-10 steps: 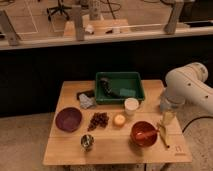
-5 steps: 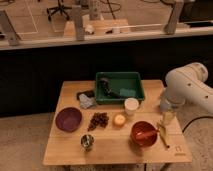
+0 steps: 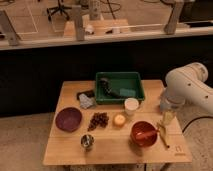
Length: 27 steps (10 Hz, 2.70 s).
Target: Wipe table surface with sponge
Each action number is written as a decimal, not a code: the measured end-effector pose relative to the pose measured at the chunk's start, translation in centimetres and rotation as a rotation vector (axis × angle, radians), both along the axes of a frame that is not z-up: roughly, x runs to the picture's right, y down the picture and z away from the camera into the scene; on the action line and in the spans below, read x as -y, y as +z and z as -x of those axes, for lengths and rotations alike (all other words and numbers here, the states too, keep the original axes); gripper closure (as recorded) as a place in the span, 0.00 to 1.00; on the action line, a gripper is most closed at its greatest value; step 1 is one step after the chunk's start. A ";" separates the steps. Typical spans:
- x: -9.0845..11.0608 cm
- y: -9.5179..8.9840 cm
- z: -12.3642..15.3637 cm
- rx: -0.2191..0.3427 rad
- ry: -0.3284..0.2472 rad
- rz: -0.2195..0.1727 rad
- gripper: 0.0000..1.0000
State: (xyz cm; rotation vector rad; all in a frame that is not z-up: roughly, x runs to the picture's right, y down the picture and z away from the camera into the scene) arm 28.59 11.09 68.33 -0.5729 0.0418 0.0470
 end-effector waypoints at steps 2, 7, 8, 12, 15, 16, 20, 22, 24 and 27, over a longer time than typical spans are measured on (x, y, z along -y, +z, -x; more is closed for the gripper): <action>0.0 0.0 0.0 0.000 0.000 0.000 0.20; 0.0 0.0 0.0 0.000 0.000 0.000 0.20; 0.0 0.0 0.0 0.000 0.000 0.000 0.20; 0.1 0.1 0.2 0.020 -0.024 0.000 0.20; 3.4 2.1 3.8 0.138 -0.134 -0.076 0.20; 5.2 3.6 5.1 0.174 -0.159 -0.108 0.20; 13.5 9.1 8.5 0.283 -0.222 -0.233 0.20; 15.1 10.2 9.6 0.304 -0.231 -0.256 0.20; 15.1 10.1 9.2 0.298 -0.229 -0.256 0.20; 15.1 10.3 9.5 0.301 -0.233 -0.255 0.20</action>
